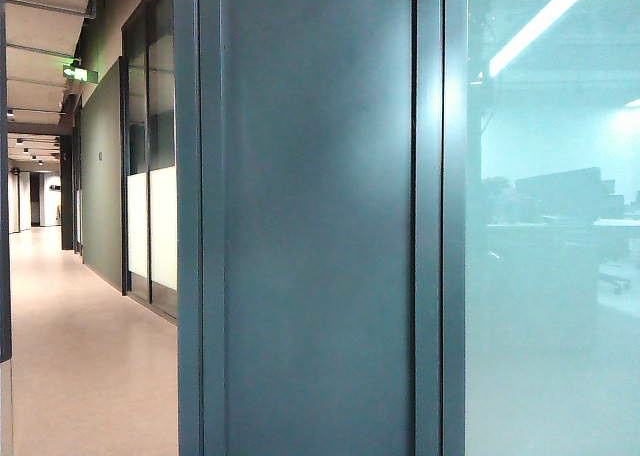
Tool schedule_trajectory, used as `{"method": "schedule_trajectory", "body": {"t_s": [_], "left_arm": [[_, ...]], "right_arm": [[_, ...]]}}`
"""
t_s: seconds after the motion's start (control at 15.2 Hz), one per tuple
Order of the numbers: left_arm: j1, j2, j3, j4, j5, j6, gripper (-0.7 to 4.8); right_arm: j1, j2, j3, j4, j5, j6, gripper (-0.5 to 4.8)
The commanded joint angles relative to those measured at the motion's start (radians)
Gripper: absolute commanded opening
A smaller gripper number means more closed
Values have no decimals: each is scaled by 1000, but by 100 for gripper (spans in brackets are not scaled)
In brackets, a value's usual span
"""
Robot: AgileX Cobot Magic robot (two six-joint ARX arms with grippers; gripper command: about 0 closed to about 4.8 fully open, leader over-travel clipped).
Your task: Raise the arm to find the leftmost switch on the wall and turn off the lights.
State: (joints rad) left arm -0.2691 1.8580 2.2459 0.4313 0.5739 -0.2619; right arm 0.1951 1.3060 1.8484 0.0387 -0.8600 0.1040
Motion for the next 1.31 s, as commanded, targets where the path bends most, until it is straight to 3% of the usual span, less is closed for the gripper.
{"method": "schedule_trajectory", "body": {"t_s": [0.07,0.33,0.66,0.85,1.12,1.25,1.31], "left_arm": [[1,-34,4,11,37,0,-5],[3,-127,4,-64,128,2,-5],[2,-322,3,-383,110,162,-5],[2,-468,3,-633,-50,338,-5],[2,-623,2,-877,-288,412,-5],[2,-682,2,-989,-398,457,-5],[2,-710,2,-1051,-443,471,-5]], "right_arm": [[2,-3,2,11,1,1,-1],[2,-6,2,9,0,1,-1],[1,-50,2,-8,-6,1,-1],[1,-98,2,-63,40,1,-1],[1,-180,2,-229,272,0,-1],[1,-219,1,-299,301,-1,-1],[1,-241,-2,-354,369,-5,-1]]}}
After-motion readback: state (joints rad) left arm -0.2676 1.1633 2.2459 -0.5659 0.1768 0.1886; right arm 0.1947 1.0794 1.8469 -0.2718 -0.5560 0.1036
